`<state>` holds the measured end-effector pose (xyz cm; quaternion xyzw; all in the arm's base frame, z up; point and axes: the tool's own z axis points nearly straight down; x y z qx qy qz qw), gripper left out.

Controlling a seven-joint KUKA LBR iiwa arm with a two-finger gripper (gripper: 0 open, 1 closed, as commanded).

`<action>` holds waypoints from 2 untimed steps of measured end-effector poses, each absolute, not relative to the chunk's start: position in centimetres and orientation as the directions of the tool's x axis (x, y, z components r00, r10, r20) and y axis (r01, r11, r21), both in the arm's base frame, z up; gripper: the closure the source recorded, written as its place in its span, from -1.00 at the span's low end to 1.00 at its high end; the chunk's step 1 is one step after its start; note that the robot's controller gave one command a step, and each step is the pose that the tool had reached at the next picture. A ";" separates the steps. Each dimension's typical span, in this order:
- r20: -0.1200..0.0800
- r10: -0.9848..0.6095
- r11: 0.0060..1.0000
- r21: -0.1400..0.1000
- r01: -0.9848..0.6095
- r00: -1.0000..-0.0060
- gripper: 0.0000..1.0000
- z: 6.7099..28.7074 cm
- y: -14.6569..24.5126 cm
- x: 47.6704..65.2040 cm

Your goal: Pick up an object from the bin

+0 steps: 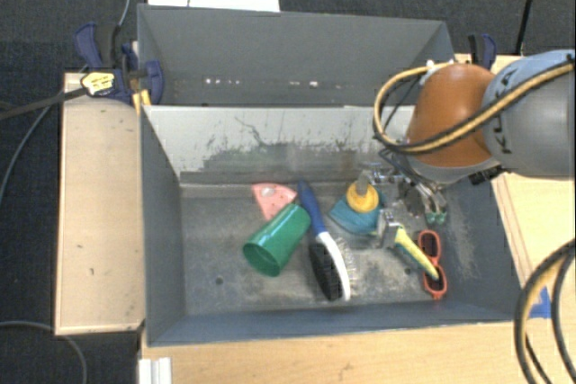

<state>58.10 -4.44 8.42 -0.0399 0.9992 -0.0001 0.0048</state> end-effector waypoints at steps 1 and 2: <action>-0.007 0.040 0.999 0.002 0.040 -0.999 -1.00 7.6 -6.1 58.6; -0.012 0.055 0.998 0.002 0.055 -0.998 -1.00 7.2 -7.7 57.7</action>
Offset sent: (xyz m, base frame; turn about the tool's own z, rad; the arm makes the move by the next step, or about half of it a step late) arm -0.0090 -0.0375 -0.0142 0.1295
